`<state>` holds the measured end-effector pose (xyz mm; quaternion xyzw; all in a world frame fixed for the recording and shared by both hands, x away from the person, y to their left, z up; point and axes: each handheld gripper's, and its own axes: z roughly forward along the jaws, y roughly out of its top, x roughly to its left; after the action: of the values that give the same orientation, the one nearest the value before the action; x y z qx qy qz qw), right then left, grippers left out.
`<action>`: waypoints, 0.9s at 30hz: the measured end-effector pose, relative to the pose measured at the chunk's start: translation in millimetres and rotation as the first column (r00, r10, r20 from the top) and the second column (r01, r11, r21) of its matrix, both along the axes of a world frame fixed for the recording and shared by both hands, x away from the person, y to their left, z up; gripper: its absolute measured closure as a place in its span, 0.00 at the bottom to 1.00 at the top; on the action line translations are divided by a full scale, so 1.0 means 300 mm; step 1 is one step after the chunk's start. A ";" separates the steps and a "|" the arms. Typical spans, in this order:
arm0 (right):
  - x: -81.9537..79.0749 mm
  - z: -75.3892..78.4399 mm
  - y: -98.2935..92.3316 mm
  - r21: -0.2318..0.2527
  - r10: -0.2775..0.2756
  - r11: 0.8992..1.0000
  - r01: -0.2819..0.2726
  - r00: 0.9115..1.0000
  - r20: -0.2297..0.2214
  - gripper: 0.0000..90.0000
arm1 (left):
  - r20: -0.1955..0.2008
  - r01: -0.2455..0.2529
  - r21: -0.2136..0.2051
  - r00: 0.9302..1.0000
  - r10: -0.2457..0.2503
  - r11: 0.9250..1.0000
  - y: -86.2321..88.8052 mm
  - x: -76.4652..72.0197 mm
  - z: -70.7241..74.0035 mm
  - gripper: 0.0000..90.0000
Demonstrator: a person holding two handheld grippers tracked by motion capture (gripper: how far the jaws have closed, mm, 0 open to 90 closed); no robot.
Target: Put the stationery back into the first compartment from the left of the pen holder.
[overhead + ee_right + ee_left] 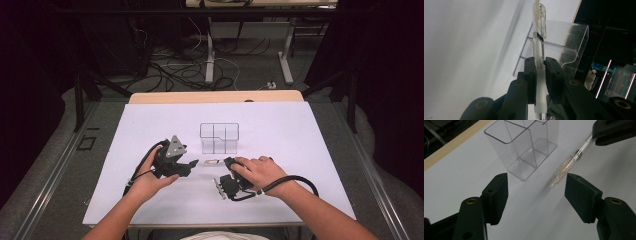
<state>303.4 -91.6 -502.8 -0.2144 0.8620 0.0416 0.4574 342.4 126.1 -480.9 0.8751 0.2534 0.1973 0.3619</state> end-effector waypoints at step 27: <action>-0.048 -0.009 0.031 -0.022 0.085 0.996 -0.084 0.995 0.044 0.89 | -0.065 0.212 0.198 0.977 -0.203 0.957 -0.168 0.002 -0.047 0.59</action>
<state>289.0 -82.3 -505.6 -0.2561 0.8419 0.0476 0.4726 343.0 75.7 -494.8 0.9334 0.1464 0.1638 0.2837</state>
